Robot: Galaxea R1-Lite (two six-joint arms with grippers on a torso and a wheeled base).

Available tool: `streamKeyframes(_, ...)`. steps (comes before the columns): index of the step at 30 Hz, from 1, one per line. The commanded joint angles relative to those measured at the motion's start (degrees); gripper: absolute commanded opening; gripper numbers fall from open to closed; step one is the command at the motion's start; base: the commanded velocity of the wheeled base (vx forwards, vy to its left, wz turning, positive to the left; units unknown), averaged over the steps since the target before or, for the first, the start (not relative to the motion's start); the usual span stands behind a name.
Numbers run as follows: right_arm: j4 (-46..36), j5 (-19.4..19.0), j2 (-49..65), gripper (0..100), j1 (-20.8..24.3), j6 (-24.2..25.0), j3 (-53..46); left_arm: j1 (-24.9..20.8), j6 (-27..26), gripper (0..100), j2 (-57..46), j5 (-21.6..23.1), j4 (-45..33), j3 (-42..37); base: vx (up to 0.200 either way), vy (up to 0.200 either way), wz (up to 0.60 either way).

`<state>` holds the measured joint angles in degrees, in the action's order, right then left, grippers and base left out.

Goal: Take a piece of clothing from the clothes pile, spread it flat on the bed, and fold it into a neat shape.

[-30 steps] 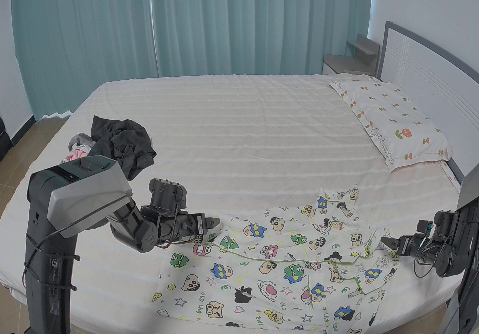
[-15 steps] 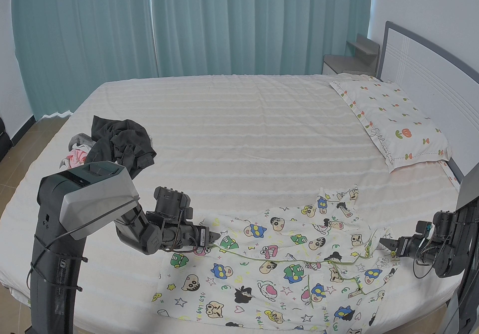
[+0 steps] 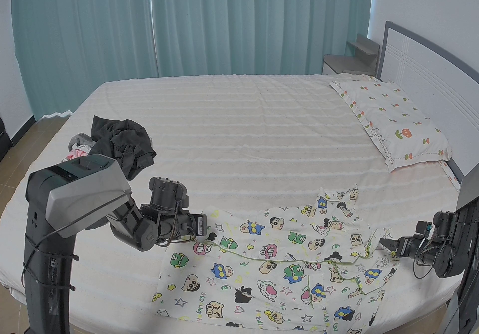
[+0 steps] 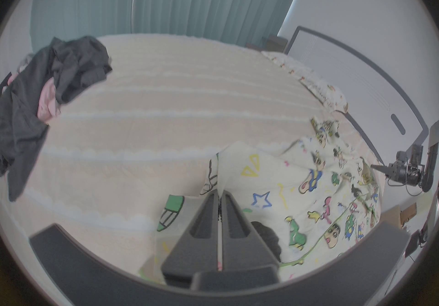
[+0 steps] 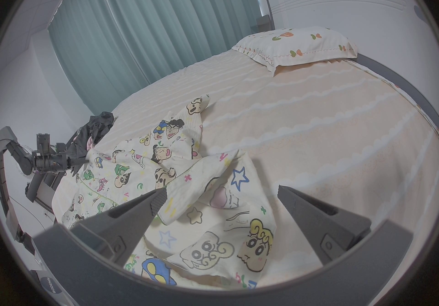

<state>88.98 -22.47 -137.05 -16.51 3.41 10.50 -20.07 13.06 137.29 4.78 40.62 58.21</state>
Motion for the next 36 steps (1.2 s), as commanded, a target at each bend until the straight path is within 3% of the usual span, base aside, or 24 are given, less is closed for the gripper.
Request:
streamKeyframes(1, 1.02, -0.03, -0.06, 100, -0.02, 0.01, -0.04, 0.03, -0.22, 0, -5.28, -2.41, 1.83, -2.31, 0.0, 0.0, 0.0)
streamKeyframes(12, 1.02, -0.03, -0.06, 100, -0.02, 0.01, -0.04, 0.47, -1.19, 0, -8.53, -4.34, 5.52, -3.28, 0.0, 0.0, 0.0)
streamKeyframes(21, 1.02, -0.03, -0.06, 100, 0.07, 0.01, -0.04, 1.61, -4.18, 0, -4.93, -7.5, 5.44, -0.47, 0.0, 0.0, 0.0)
streamKeyframes(22, 1.02, -0.03, -0.06, 100, 0.07, 0.01, -0.04, 1.61, -4.18, 100, -4.49, -7.5, 5.26, -0.03, 0.0, 0.0, 0.0)
streamKeyframes(29, 1.02, -0.03, -0.15, 100, 0.07, 0.01, -0.04, 1.26, -3.21, 100, -2.73, -8.03, 5.35, 3.31, 0.0, 0.0, 0.0)
streamKeyframes(36, 1.02, -0.03, -0.06, 100, 0.07, 0.01, -0.04, 1.26, -0.58, 100, -3.08, -7.77, 2.01, -0.82, 0.0, 0.0, 0.0)
